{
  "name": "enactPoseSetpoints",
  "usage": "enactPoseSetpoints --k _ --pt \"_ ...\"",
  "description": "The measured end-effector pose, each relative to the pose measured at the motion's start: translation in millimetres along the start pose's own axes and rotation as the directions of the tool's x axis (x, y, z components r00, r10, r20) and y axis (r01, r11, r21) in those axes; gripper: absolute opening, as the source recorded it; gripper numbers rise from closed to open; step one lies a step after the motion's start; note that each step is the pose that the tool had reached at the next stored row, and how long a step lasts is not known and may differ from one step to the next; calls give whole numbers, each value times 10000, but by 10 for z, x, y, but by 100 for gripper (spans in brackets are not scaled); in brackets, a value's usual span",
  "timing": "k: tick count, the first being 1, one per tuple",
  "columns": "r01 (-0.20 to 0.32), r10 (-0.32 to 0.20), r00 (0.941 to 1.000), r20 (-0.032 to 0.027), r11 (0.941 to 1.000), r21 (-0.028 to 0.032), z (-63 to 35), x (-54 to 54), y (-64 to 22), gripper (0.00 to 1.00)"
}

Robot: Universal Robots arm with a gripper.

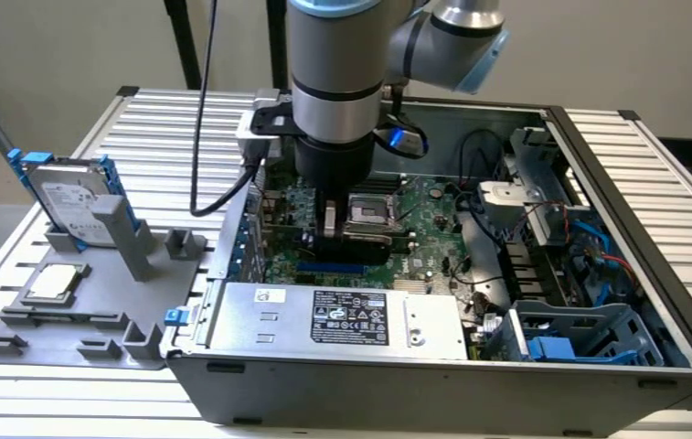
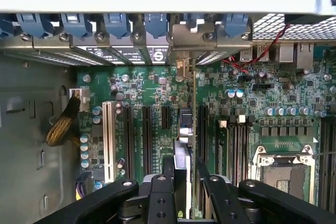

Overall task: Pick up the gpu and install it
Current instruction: 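Insert the gpu into the slot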

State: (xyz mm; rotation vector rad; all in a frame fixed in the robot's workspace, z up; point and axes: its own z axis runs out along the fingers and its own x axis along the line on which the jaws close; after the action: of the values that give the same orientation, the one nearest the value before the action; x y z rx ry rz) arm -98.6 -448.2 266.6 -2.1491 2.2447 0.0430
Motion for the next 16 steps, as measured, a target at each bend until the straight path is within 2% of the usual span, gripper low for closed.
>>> enactPoseSetpoints --k 6,16 --pt "3 -3 10000 -2 10000 0 26 1 3 27" --pt "5 -5 10000 -50 10000 3 73 2 15 27"
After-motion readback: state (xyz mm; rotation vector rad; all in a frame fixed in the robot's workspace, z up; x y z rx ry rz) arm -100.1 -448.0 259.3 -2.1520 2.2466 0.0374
